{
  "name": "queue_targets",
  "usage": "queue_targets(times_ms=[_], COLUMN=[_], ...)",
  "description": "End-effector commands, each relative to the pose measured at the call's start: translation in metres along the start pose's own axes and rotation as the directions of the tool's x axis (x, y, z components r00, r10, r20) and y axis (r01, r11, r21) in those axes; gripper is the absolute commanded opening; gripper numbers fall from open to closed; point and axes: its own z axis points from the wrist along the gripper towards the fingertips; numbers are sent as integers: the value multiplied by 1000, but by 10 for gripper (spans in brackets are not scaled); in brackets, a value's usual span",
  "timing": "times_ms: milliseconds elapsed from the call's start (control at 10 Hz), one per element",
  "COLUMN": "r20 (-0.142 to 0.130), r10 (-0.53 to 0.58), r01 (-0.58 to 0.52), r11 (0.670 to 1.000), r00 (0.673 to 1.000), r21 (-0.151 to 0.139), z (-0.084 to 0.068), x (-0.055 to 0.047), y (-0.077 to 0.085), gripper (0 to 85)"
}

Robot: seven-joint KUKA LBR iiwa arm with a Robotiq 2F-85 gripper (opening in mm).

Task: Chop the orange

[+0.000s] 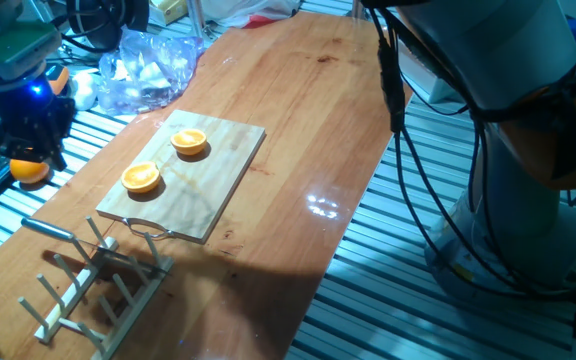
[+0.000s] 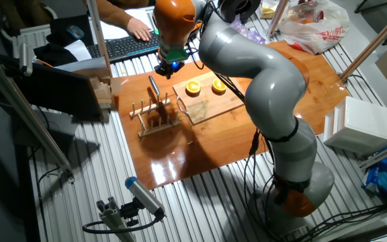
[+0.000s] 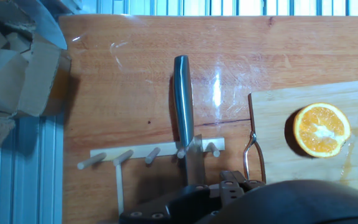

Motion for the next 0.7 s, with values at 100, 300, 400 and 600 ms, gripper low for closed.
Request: queue_targets(times_ms=[100,300,400,600], r20=[-1,-4,-4,-7], r10=[0,-3,-5,-5], r01=[0,3,5,5], r11=[1000,1000,1000,1000], r00=[1000,1000,1000,1000], r21=[1,-3,-3,-5], z=[-1,-1,-1,0], x=[0,1,0,1], y=[-1,-1,-1,-2], gripper=[0,0,0,0])
